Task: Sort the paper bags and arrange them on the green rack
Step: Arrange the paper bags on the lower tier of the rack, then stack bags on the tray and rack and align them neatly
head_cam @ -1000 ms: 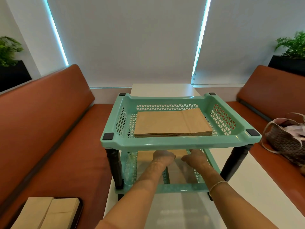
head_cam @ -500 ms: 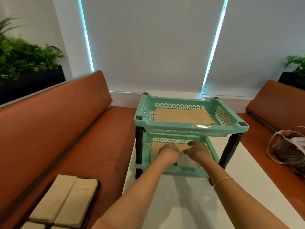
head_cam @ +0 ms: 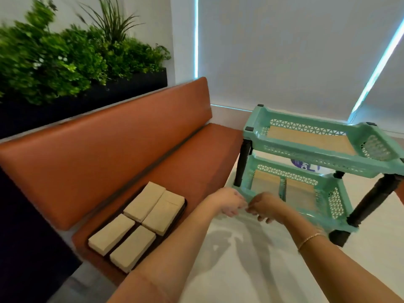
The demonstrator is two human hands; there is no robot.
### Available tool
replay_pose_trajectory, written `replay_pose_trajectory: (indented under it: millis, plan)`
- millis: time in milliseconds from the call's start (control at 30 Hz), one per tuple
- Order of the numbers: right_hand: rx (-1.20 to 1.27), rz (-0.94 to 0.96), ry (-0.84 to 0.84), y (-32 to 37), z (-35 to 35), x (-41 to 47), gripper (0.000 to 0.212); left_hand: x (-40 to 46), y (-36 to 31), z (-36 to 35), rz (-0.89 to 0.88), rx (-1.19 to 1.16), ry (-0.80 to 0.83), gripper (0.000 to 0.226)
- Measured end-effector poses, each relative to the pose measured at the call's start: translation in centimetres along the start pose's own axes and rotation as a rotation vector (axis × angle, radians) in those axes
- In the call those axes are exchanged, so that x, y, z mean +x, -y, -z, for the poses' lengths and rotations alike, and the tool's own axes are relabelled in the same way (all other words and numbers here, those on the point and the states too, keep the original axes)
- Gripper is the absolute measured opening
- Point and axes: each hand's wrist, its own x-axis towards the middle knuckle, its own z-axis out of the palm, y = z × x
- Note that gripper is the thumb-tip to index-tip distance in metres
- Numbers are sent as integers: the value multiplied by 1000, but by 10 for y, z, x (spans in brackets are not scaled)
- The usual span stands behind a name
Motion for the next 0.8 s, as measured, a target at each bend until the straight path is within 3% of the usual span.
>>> replay_pose_trajectory:
  millis: [100,300,433,633,800]
  plan:
    - [-65,104,65,7,-17,1,29,-18,24,3,77,-126,-90,16]
    - [55,249,104,22,-60,-1,29,-45,98,9,201,-211,-337,33]
    - [33,329,169,49,-92,1,32,-60,161,25,369,-164,-453,32]
    - [-100,429,221,93,-135,20,28,-62,240,73,598,114,-417,36]
    - [-154,375,237,130,-170,56,32,-40,308,111,761,171,-427,49]
